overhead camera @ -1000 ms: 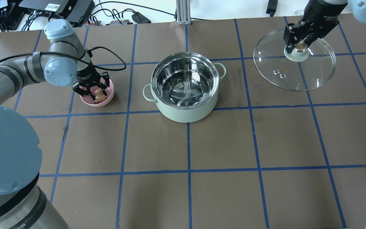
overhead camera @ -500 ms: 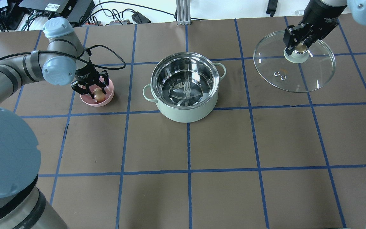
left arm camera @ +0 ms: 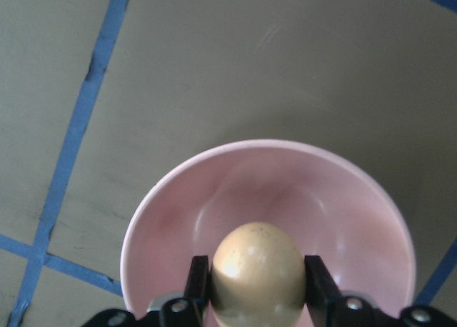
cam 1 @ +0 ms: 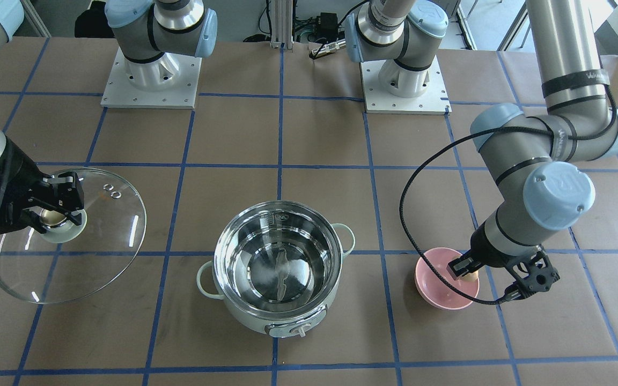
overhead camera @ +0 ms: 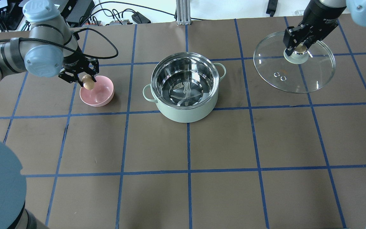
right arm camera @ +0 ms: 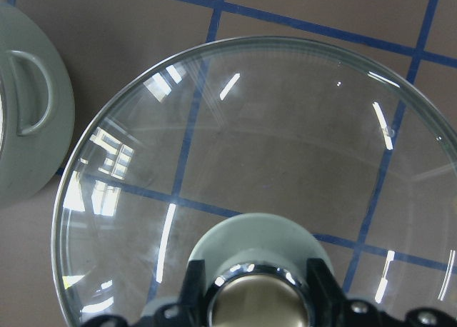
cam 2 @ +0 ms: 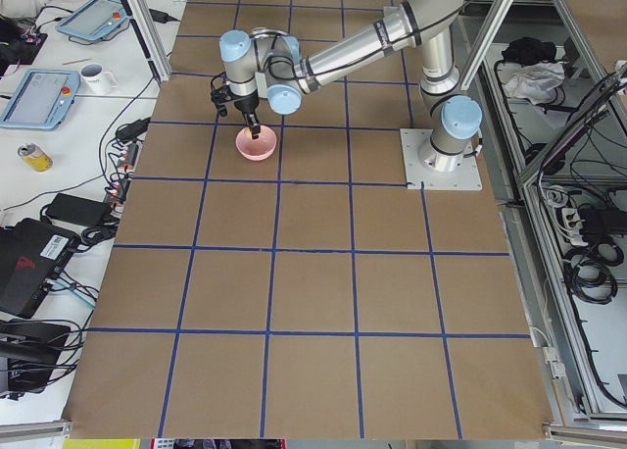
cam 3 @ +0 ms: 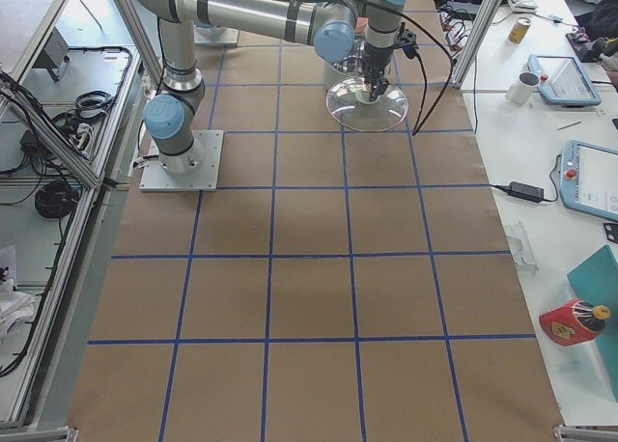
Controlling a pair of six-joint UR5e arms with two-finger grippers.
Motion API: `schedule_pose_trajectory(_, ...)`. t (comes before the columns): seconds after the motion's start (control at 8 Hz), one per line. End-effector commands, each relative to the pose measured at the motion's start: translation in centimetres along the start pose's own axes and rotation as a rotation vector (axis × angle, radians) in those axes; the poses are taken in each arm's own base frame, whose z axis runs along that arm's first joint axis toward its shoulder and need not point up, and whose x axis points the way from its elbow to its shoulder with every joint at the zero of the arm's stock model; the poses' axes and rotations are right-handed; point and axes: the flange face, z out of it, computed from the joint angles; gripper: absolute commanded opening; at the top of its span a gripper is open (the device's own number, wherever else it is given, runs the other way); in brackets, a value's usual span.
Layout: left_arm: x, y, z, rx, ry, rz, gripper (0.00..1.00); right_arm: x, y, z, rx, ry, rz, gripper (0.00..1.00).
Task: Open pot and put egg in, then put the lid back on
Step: 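Carry the egg over the open pot and release it inside with the left gripper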
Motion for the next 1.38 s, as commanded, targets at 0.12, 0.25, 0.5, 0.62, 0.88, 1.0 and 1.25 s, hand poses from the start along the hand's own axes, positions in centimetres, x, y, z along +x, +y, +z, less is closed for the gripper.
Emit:
schedule_pose_trajectory(0.12, 7.1, 6.3, -9.0, 0.097, 0.025, 0.156, 0.24, 0.0, 0.0, 0.1, -0.001, -0.001, -0.021, 0.00)
schedule_pose_trajectory(0.25, 10.3, 8.0, -10.3, 0.127, 0.042, 0.210, 0.24, 0.1, 0.1, 0.0, -0.001, 0.003, -0.021, 0.00)
schedule_pose_trajectory(0.5, 16.1, 11.9, -12.8, 0.160, 0.095, 0.304, 0.24, 0.3, 0.1, -0.1, -0.003, 0.029, -0.048, 0.00)
schedule_pose_trajectory(0.62, 18.7, 14.3, -13.3, 0.169, 0.107, 0.336, 0.22, 0.4, 0.0, -0.1, 0.001, 0.031, -0.048, 0.00)
schedule_pose_trajectory(0.88, 22.9, 16.6, -13.1, 0.213, 0.219, 0.355, 0.22, 0.4, 0.0, 0.0, 0.001, 0.031, -0.049, 0.00)
schedule_pose_trajectory(1.0, 24.3, 17.3, -11.6, 0.190, 0.214, 0.370, 0.22, 0.4, -0.1, 0.2, -0.001, 0.028, -0.048, 0.00)
schedule_pose_trajectory(1.25, 26.1, 16.4, -7.0, 0.136, 0.194, 0.328, 0.22, 0.4, -0.1, 0.3, -0.005, 0.026, -0.049, 0.00)
